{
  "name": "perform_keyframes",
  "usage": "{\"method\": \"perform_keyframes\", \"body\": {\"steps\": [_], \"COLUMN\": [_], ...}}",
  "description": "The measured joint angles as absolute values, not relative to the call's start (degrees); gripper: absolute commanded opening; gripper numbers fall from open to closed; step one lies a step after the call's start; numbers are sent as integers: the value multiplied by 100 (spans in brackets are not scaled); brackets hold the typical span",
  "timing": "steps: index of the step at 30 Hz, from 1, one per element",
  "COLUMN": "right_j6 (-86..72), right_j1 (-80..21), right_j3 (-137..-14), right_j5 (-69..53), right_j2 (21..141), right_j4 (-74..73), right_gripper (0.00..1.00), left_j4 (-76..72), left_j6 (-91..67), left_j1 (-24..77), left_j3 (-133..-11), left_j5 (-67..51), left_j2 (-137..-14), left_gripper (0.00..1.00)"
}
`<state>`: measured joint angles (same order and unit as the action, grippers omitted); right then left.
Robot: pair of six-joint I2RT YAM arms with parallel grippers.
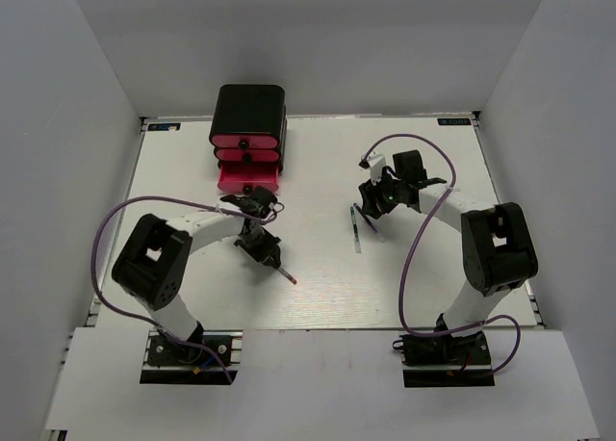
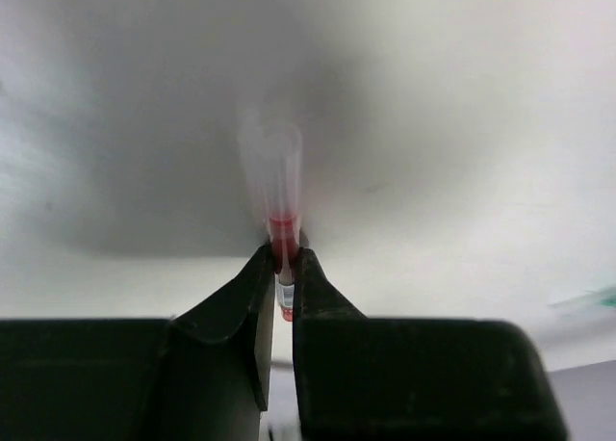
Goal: Sort the stationery into containers
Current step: Pick up the pen from the center of the board, then place the pen in the storage box.
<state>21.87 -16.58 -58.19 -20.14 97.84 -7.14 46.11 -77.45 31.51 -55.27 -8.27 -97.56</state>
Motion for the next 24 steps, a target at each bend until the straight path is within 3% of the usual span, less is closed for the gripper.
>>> {"method": "perform_keyframes", "body": {"steps": [8,16,24], "right_j6": [2204,2279,2296], "right_j1": [-1651,-1651,-1651], "right_j3": [-5819,-5808,-5636], "right_j5": [-2163,-2255,-2298], "right_j2": [9784,9749,9592], "right_j4": [-711,-707,-652], "right_gripper": [58,58,58], "left_j4": [3675,3277,2858], "left_j6": [-7719,-8182,-8670], "left_j1": [2679,1979,1428], "left_j3": [-5616,-6954,-7450], "left_j5": [685,1070,1000], "left_j2": [-8709,-9417,-10132], "left_gripper": [0,0,0]}}
